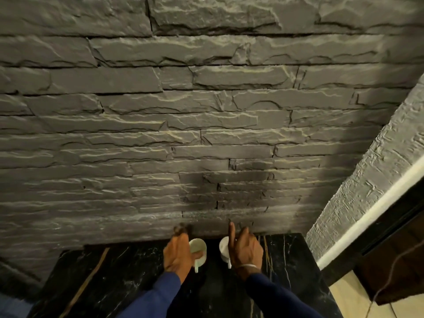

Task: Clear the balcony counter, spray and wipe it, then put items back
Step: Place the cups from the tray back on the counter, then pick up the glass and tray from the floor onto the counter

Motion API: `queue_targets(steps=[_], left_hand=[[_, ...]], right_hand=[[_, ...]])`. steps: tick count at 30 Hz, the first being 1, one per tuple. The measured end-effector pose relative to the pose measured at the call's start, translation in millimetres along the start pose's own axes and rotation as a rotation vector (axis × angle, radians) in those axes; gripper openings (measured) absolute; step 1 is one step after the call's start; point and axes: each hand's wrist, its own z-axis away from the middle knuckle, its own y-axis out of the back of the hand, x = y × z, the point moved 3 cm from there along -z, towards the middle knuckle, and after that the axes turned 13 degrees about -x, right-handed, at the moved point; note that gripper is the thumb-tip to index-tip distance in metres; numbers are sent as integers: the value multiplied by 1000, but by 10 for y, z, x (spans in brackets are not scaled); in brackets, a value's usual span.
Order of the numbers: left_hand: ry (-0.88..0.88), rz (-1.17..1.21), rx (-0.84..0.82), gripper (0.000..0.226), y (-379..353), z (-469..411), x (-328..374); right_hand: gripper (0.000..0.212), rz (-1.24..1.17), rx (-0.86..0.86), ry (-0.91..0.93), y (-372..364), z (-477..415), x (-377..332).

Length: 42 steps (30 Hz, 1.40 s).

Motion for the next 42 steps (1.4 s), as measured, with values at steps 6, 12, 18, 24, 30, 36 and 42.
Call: queue_targets(steps=[6, 12, 18, 24, 30, 36, 42], left_hand=[[-55, 41, 143, 59, 472, 336, -82], [-9, 105, 227, 35, 1117, 928, -329], [116, 82, 426, 47, 1699, 2064, -1032], [299, 153, 555, 32, 1942, 3445, -2310], [571, 141, 474, 38, 1587, 4984, -3813], [782, 216, 374, 45, 848, 6288, -4972], [911, 371, 190, 42, -122, 6999, -5589]], right_hand=[[53, 34, 7, 236, 171, 257, -257], [32, 186, 188, 513, 544, 629, -1053], [70, -62, -56, 782, 683, 1529, -2295], [33, 58, -345, 1129, 462, 2736, -3496], [19, 217, -519, 1361, -387, 3977, -4404], [19, 356, -734, 1433, -1452, 5113, -4963], [46, 597, -866, 1475, -2734, 5829, -4915]])
